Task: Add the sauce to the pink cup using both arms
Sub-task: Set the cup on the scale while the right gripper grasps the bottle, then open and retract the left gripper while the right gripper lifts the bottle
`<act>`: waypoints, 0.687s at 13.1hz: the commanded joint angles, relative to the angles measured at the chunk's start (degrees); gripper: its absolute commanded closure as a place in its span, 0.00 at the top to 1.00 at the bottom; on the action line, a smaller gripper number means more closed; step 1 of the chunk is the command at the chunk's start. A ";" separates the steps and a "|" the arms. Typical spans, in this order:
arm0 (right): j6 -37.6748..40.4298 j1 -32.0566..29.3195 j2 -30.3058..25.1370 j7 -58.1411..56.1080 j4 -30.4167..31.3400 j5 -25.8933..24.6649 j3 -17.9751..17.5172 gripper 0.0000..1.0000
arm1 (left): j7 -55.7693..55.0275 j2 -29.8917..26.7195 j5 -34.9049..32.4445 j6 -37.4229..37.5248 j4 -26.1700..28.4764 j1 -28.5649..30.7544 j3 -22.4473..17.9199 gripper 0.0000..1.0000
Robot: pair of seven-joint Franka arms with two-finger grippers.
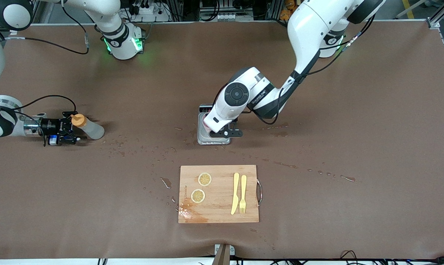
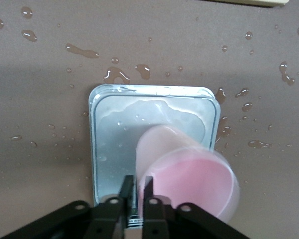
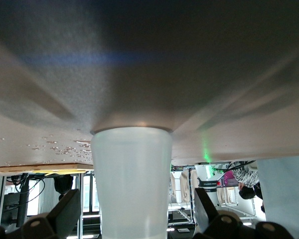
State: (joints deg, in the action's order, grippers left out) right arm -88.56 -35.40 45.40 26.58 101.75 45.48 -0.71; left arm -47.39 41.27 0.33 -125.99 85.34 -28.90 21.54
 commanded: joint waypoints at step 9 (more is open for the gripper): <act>-0.38 2.00 -2.25 -2.58 3.46 2.33 0.10 0.54 | 0.19 -11.19 -5.60 9.16 -1.23 7.52 -1.32 1.00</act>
State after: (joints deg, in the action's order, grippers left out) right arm -88.59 -33.34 45.17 25.34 103.18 46.54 -0.89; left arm -47.18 35.57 -2.93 -121.07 82.69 -23.75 20.47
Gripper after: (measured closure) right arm 0.335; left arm 0.000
